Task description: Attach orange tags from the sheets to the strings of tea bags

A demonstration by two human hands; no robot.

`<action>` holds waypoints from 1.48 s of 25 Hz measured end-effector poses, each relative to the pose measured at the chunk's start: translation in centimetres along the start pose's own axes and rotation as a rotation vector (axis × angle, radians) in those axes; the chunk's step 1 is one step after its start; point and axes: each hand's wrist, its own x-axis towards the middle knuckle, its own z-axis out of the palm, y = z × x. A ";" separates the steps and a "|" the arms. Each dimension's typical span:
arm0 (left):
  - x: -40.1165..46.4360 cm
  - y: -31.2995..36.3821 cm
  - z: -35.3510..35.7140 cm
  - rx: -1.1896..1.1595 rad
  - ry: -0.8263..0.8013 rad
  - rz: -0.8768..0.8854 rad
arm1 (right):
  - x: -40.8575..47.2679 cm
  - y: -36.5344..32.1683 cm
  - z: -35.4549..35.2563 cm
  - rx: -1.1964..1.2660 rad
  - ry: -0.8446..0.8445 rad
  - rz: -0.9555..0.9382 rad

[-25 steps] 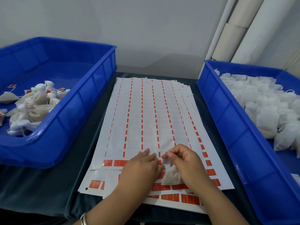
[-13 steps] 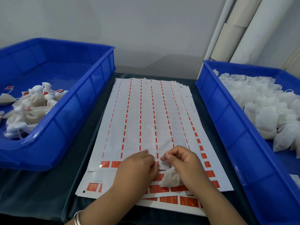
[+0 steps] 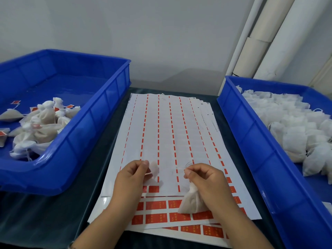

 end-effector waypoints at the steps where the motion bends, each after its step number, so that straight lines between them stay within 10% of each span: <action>1: 0.0 0.1 -0.1 -0.019 -0.008 0.002 | -0.1 -0.5 -0.3 -0.032 -0.002 -0.034; 19: -1.6 2.4 1.4 -0.445 -0.395 0.027 | -0.2 -5.1 -0.7 -0.028 -0.243 -0.292; 37: -2.1 2.8 1.9 -0.345 -0.349 -0.057 | 0.9 -5.4 -1.0 -0.062 -0.135 -0.188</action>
